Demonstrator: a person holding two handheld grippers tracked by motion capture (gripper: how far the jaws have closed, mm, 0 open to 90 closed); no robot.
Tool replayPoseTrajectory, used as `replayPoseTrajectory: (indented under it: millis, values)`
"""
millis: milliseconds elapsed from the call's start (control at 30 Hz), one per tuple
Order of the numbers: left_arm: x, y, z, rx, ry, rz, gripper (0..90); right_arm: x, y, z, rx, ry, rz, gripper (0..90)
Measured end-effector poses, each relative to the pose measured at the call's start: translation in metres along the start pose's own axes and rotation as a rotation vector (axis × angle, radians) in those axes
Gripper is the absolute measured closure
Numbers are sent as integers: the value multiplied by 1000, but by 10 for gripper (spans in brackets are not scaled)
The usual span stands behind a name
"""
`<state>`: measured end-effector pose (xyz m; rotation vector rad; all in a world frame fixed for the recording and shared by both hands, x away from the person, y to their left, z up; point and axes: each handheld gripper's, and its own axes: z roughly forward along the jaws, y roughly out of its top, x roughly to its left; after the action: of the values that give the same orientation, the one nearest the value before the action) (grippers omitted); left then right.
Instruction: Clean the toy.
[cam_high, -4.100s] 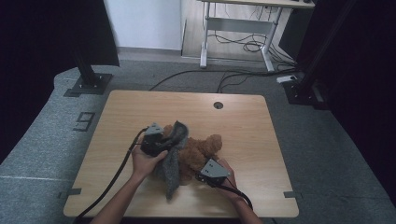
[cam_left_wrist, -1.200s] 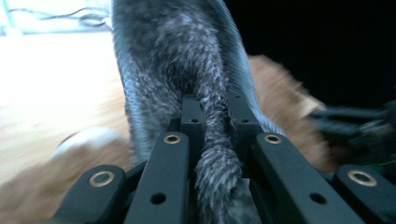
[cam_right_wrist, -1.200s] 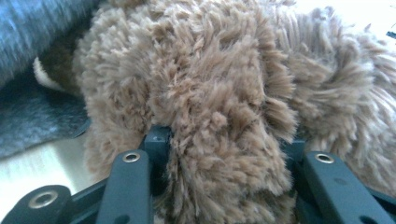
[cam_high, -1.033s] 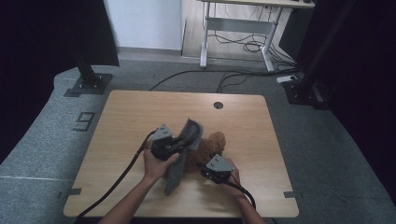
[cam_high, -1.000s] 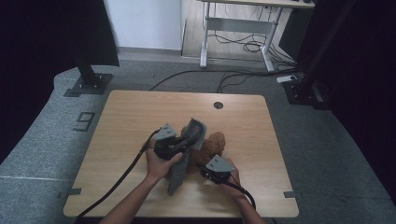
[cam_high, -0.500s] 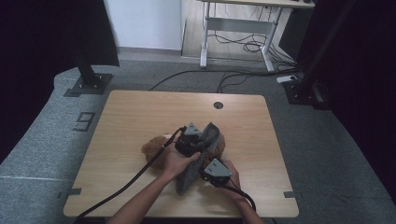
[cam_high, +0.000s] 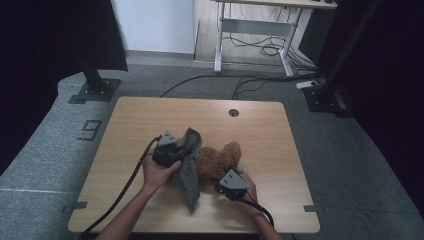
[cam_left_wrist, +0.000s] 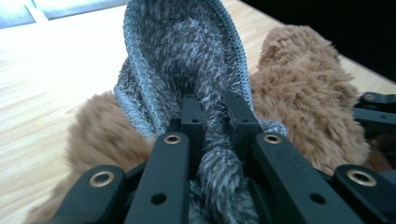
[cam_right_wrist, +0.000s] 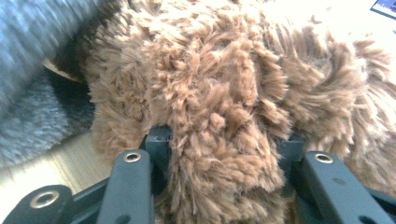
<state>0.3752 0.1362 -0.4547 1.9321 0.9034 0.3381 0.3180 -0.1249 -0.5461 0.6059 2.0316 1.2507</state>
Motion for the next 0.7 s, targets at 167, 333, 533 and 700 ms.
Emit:
replayPoseTrajectory:
  millis: [167,333,533,700]
  values:
    - [8,-3,-27,-45,60,15,803,1,-1,-1,2,-1,-4,542]
    - [38,-25,-43,7,150,-26,803,-1,-2,-1,2,0,5,541]
    - [71,-68,-43,73,164,-140,804,1,-3,-2,0,-2,-3,541]
    - [86,-84,-41,72,88,-231,802,1,-4,-3,-2,5,5,536]
